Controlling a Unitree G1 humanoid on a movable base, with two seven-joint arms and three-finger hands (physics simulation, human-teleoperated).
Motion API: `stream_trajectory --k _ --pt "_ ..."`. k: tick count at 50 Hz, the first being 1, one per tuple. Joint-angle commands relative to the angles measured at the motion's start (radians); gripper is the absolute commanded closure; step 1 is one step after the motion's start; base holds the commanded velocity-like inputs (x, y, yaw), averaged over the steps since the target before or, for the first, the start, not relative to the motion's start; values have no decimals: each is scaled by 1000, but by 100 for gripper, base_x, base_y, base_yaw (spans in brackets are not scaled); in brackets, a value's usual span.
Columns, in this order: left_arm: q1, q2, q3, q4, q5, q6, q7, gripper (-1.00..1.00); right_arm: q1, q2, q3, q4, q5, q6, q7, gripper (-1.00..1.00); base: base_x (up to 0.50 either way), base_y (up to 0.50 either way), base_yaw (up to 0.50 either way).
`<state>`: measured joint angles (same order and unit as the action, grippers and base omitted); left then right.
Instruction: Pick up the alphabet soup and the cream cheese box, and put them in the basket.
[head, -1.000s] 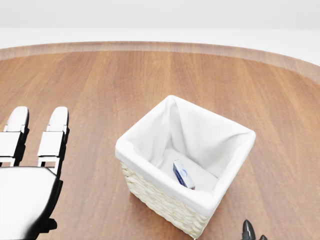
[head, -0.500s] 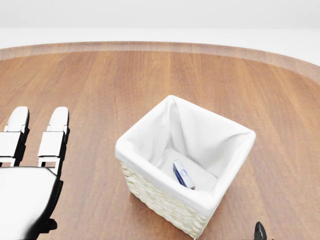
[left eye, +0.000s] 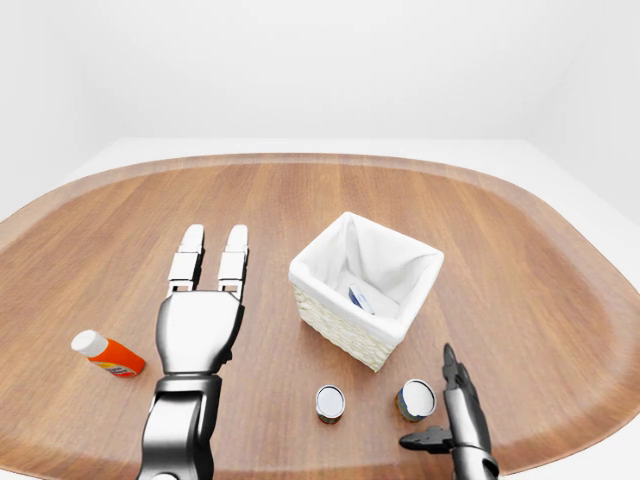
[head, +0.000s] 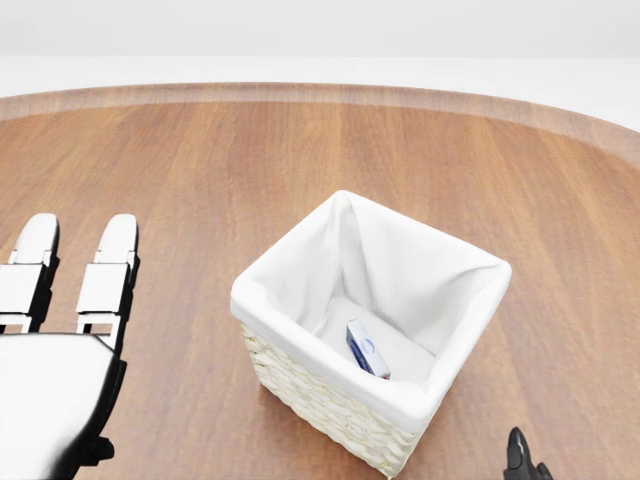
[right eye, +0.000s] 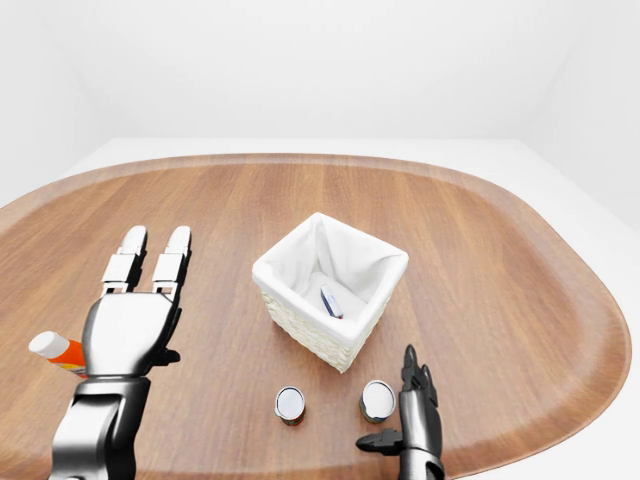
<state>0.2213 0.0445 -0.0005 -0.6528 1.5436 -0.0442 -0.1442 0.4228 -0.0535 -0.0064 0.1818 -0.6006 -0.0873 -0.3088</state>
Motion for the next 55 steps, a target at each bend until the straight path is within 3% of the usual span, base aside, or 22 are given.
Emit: stream_trajectory --k 1,43,44,45,55 --pt "2 0 1 -11 -1 -1 -7 -100 -43 -1 -11 43 21 0 3 -100 0 0 0" --pt "2 -2 -2 -8 6 1 -8 -100 -178 -16 11 251 28 0 -51 -100 0 0 0" --pt "1 -1 0 4 5 0 0 -100 -177 -18 11 254 29 0 -52 -54 0 0 0" --pt "-1 0 0 10 5 0 5 -100 -176 -21 11 262 29 0 -55 100 0 0 0" --pt "-1 0 -2 -4 8 4 -6 -100 -152 -22 -2 247 29 0 -62 100 0 0 0"
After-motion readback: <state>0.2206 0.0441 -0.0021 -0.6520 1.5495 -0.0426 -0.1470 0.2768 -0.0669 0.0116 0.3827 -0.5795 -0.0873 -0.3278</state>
